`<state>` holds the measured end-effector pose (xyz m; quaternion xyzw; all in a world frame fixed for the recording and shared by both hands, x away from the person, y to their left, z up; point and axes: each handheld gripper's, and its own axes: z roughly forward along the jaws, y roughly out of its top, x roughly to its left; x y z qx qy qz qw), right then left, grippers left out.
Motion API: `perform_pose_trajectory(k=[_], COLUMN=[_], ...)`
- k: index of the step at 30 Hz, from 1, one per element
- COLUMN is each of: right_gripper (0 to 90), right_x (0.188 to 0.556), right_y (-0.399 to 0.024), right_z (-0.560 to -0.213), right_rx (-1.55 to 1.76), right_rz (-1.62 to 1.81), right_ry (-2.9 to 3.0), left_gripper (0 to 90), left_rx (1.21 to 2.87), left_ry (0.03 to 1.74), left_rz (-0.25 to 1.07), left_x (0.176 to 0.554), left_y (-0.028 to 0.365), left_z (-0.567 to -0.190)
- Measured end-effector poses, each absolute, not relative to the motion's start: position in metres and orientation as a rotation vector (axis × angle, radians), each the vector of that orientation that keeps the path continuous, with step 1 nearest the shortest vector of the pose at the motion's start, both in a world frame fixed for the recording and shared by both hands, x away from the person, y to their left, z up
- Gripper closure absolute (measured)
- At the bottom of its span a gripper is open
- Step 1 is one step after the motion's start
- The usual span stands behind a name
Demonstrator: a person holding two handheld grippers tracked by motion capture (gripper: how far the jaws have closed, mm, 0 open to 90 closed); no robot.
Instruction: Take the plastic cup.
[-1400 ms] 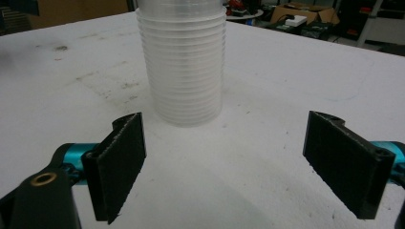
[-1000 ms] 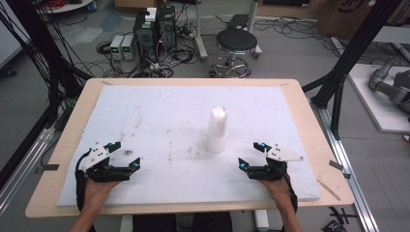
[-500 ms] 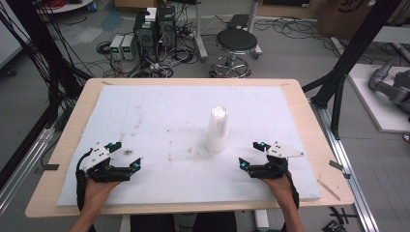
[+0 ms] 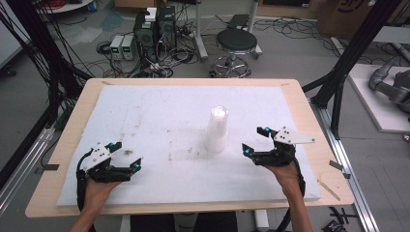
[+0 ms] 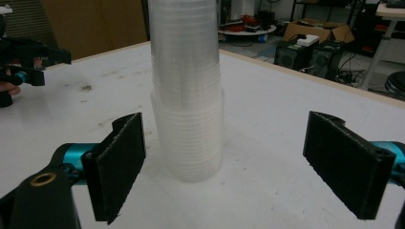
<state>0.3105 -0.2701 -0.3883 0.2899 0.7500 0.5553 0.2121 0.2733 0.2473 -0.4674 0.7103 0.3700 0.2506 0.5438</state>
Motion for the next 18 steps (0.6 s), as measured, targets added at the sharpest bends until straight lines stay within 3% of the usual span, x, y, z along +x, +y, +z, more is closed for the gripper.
perform_pose_trajectory(k=[18], right_gripper=[13.5], right_x=[0.337], right_y=[-0.251], right_z=[-0.334], right_rx=[0.725], right_rz=[1.493], right_ry=[2.184], left_gripper=[2.5], left_rx=[1.692], left_ry=[0.874], left_rz=[0.593], left_x=[0.274], left_y=[0.247], left_z=[-0.467])
